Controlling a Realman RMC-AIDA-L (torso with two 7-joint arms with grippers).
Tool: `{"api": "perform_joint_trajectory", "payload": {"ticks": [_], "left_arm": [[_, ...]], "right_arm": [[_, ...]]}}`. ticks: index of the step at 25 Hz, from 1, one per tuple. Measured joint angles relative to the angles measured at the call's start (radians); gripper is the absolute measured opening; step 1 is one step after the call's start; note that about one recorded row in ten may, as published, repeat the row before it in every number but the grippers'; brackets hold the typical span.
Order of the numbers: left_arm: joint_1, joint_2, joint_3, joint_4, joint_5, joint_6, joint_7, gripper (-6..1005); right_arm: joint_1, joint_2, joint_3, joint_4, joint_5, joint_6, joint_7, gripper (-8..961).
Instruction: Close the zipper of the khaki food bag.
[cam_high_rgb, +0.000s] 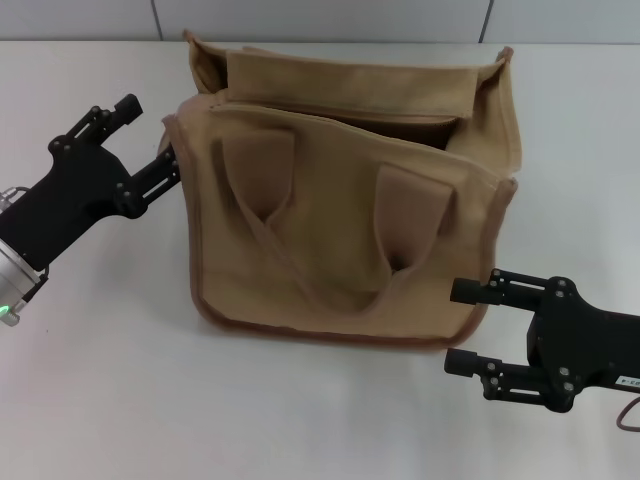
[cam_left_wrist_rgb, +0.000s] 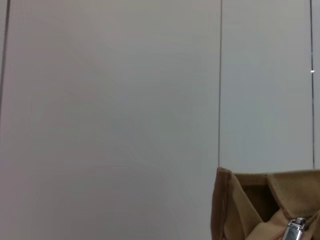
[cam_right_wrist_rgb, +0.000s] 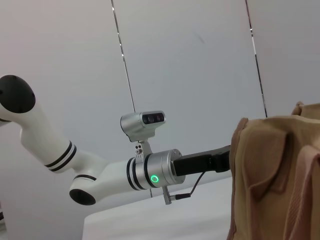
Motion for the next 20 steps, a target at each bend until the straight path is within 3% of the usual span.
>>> {"api": "perform_joint_trajectory", "payload": {"ticks": [20], "left_arm": [[-0.024, -0.001, -0.018, -0.084, -0.048, -0.007, 0.092, 746]], "right_arm": [[0.008, 0.0, 0.004, 0.0, 0.0, 0.0, 0.0, 711]]}}
